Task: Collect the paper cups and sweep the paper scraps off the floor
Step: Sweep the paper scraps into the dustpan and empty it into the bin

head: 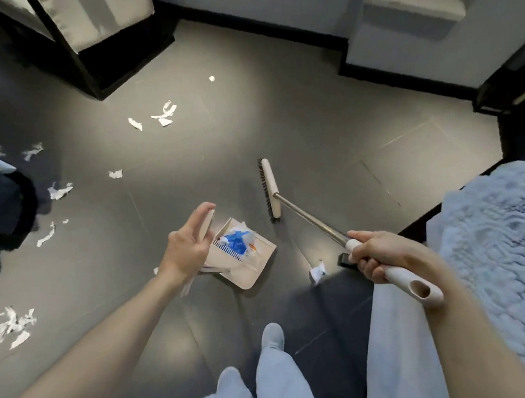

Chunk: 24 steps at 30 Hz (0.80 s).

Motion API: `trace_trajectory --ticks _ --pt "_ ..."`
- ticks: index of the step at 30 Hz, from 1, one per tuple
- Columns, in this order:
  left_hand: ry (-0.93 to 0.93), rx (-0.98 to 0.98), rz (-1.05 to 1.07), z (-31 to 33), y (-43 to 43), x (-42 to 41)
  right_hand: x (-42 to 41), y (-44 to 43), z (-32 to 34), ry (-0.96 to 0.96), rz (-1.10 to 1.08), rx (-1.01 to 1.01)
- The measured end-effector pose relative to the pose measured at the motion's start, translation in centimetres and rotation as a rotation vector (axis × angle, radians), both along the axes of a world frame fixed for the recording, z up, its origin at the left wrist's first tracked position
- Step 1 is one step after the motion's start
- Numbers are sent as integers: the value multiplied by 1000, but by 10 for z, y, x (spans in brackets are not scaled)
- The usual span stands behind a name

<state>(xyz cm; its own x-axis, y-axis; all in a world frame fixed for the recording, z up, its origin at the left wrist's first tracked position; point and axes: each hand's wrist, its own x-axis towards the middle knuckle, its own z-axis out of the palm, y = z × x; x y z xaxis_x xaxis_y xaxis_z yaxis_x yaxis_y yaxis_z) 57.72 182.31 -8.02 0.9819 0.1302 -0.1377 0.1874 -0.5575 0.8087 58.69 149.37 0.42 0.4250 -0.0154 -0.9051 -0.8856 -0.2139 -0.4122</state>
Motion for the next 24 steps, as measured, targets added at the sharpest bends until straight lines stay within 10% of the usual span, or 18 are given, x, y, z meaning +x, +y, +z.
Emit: trace_trajectory --ticks 11,24 --pt "85 1 -381 -21 -35 -34 -149 10 -64 76 -88 -236" --pt "116 -48 -321 -15 -37 -25 -170 54 -63 154 -137 14"
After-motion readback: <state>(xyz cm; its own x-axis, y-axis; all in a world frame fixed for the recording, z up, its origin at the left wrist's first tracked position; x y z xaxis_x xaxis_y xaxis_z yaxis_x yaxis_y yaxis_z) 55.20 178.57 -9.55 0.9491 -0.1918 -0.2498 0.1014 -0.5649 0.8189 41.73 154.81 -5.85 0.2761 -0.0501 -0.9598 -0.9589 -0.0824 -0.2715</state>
